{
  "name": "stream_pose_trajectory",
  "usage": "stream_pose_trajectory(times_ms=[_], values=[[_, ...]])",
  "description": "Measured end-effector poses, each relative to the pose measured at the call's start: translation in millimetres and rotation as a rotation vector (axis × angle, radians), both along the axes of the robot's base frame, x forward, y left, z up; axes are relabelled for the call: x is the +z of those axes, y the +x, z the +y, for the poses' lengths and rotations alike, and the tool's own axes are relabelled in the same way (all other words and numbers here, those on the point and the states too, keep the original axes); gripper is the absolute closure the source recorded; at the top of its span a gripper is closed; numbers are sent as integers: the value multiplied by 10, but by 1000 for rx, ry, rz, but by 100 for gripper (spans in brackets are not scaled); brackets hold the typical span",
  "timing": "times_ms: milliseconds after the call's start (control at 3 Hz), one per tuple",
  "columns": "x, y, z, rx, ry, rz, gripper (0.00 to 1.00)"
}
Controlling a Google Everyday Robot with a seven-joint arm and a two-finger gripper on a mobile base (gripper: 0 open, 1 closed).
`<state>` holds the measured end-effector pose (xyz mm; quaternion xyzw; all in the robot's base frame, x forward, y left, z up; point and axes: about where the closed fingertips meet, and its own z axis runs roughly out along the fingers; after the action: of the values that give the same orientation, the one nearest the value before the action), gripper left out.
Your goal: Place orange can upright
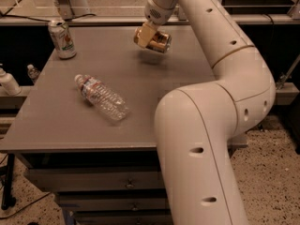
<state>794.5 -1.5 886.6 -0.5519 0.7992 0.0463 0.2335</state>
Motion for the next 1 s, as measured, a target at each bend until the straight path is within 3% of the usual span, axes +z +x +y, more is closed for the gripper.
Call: stream_pose_trajectory(times_ms=[333,1000], values=[[362,-201,-142,9,135,-19,100],[845,-729,-522,45,486,-36,100]])
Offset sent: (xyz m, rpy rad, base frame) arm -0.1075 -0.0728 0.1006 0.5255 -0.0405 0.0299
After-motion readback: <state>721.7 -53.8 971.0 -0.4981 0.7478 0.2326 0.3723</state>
